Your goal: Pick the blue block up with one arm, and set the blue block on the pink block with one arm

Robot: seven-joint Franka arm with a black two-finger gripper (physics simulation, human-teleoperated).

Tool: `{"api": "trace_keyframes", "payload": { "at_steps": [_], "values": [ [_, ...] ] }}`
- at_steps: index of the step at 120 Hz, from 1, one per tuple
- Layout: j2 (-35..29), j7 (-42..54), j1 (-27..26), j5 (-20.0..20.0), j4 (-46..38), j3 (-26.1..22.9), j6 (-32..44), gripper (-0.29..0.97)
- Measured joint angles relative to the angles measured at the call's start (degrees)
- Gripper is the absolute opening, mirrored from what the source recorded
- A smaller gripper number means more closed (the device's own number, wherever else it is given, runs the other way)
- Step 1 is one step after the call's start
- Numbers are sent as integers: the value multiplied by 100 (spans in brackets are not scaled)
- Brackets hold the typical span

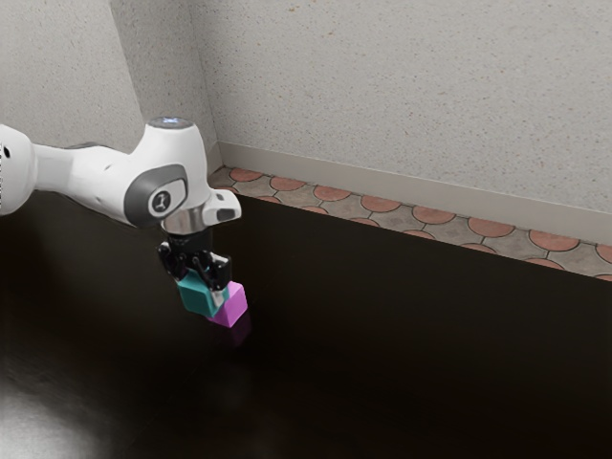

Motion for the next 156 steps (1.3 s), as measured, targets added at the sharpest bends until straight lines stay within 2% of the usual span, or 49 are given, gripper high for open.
{"api": "trace_keyframes", "payload": {
  "at_steps": [29,57,96,114,134,139,148,156],
  "values": [
    [1017,418,258,97,1303,12,-533,35],
    [1471,740,205,221,1776,7,-810,35],
    [1506,1090,193,362,1867,-19,-956,59],
    [908,1209,216,363,1895,-179,-1210,63],
    [-572,1770,260,303,1978,-331,-1902,66],
    [-793,1960,349,308,2250,-472,-2209,66],
    [-1066,2271,583,449,2585,-1019,-2687,67],
    [-1127,2517,201,590,2779,-1282,-2993,67]
  ]
}}
